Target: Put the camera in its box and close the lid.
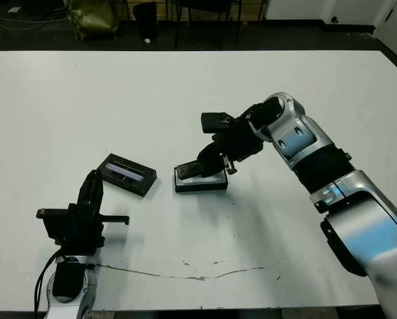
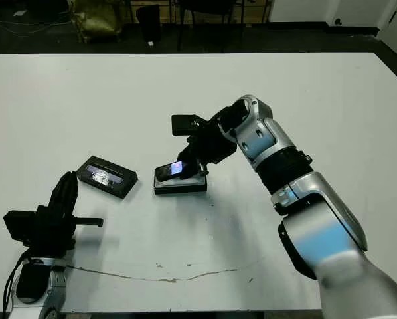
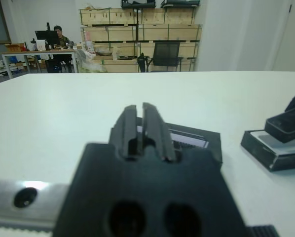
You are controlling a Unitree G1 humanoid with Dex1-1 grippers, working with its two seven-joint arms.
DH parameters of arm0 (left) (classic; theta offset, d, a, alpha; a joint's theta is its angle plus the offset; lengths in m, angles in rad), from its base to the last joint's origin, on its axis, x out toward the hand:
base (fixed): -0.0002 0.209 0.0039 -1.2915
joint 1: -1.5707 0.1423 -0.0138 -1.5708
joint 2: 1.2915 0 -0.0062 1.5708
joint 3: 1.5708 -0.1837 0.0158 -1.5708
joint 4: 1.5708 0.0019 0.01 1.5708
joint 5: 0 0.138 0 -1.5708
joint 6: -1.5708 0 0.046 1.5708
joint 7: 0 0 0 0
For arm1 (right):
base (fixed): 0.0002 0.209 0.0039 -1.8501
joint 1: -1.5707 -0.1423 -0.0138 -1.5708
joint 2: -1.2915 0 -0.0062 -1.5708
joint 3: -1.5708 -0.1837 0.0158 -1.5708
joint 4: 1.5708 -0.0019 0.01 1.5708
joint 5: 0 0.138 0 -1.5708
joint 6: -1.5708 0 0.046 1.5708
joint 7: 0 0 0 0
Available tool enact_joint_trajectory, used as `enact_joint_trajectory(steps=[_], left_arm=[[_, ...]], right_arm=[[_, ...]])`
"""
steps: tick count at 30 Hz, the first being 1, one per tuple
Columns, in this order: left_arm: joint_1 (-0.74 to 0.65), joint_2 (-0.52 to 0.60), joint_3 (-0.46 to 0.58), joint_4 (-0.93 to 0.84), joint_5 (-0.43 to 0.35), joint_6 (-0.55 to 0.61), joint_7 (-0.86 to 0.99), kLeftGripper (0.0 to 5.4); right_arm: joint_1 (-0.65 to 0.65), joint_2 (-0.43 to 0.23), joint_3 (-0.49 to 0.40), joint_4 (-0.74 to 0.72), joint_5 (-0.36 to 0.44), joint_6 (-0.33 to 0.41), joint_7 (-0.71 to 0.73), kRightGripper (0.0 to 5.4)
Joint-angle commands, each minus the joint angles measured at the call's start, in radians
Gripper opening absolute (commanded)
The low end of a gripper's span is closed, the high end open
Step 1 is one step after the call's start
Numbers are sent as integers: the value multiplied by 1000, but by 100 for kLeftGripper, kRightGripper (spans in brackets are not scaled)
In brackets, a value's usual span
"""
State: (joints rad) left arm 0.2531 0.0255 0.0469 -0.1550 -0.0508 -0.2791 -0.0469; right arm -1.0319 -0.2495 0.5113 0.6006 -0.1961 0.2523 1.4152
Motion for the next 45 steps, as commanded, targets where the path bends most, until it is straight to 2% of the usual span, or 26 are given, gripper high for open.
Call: enact_joint_trajectory(steps=[1,4,8,12,18,21,25,32,39,45], left_arm=[[10,-5,-1,27,14,-13,9,0],[11,-3,0,28,13,-14,7,0],[1,-3,10,66,-5,-58,-5,0],[11,-4,8,47,-8,-35,0,0],[18,-4,7,34,3,-23,10,0],[10,-3,11,63,-20,-52,-5,0],[20,-4,10,39,-20,-25,2,0],[12,3,19,66,-29,-56,-10,0],[15,0,20,54,-19,-45,0,0],[23,3,28,44,-60,-28,-23,0]], right_arm=[[28,-20,17,-31,-14,11,-12,65],[35,-22,21,-39,-16,-6,-17,65],[31,-16,14,-23,-5,13,-9,65],[25,-19,21,-22,-15,-6,-15,65],[16,-16,24,-13,-19,38,-13,65],[19,-21,27,-19,-26,4,-22,65],[18,-22,23,-15,-21,-13,-17,65],[23,-15,17,-11,-18,21,-21,65],[22,-8,31,-5,-21,3,-20,65],[27,-5,36,3,-25,-74,-32,65]])
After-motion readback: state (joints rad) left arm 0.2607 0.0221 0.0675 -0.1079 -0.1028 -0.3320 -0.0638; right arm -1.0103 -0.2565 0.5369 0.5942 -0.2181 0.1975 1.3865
